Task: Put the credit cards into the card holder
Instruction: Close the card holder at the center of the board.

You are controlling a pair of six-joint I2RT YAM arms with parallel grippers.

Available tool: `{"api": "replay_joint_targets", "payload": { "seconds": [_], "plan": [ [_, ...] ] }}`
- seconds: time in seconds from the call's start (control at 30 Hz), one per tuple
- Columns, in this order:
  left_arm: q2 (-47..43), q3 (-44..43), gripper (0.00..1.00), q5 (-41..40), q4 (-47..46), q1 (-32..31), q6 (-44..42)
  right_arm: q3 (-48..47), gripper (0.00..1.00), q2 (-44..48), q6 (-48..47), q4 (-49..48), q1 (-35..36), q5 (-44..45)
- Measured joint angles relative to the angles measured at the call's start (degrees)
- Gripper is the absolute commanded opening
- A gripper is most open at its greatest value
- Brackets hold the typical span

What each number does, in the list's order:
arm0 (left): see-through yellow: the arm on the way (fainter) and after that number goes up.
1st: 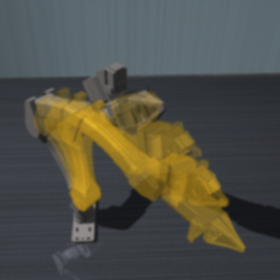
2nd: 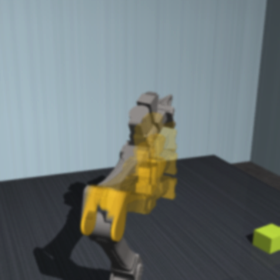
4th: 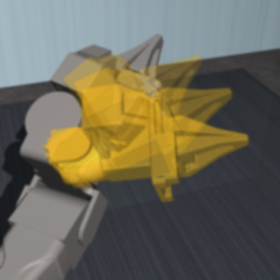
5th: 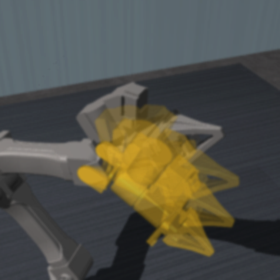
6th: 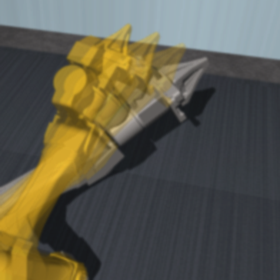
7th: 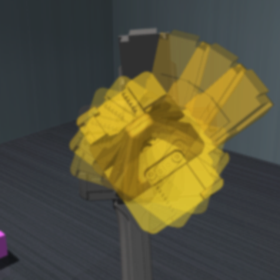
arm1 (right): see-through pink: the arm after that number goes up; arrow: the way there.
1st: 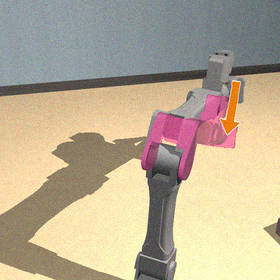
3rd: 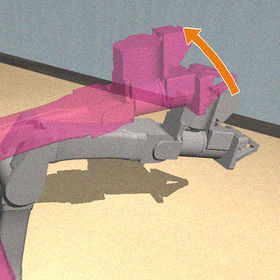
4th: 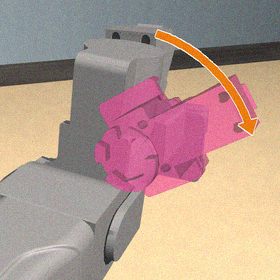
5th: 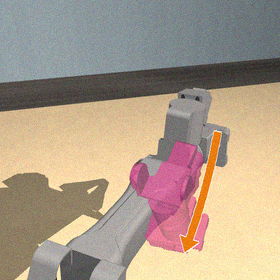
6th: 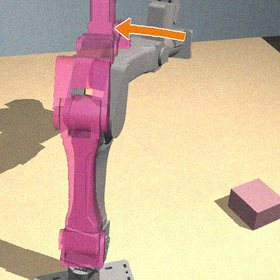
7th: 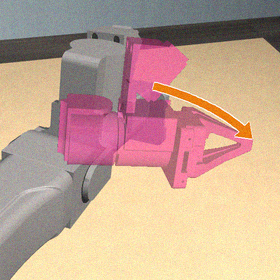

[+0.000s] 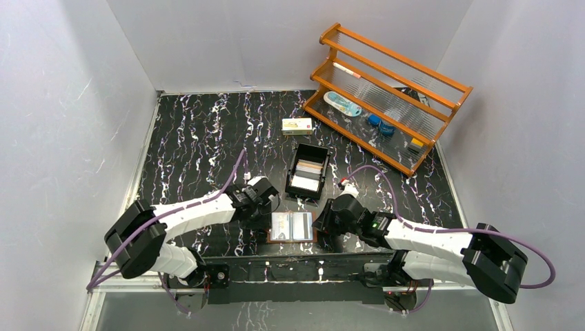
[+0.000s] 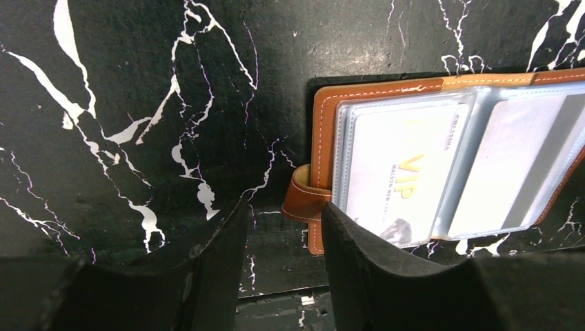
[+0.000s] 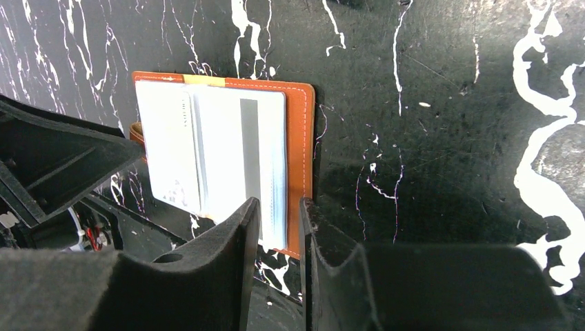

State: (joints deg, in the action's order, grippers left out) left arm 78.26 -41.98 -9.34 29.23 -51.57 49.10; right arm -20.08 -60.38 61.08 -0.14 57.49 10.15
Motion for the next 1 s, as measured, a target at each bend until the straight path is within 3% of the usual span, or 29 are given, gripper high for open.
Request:
{"api": "replay_joint_targets", "payload": {
  "seconds": [0.27,0.47,0.67,1.0],
  "plan": [
    [2.80,-0.92,0.40,1.22,-0.44,0.63,0.90,0.00,0.35,-0.44,-0.04,-0.35,0.00,-0.02],
    [3.39,-1.14,0.00,2.62,-1.86,0.83,1.16,-0.02,0.39,-2.05,-0.22,-0.42,0.02,-0.26],
    [1.05,-0.48,0.00,5.66,-3.54,0.96,0.37,0.02,0.53,-2.29,0.35,-1.31,0.00,-0.28],
    [-10.27,10.58,0.00,17.90,-13.20,7.72,4.15,2.23,0.60,-0.44,4.26,-4.20,0.02,0.52]
  ]
}}
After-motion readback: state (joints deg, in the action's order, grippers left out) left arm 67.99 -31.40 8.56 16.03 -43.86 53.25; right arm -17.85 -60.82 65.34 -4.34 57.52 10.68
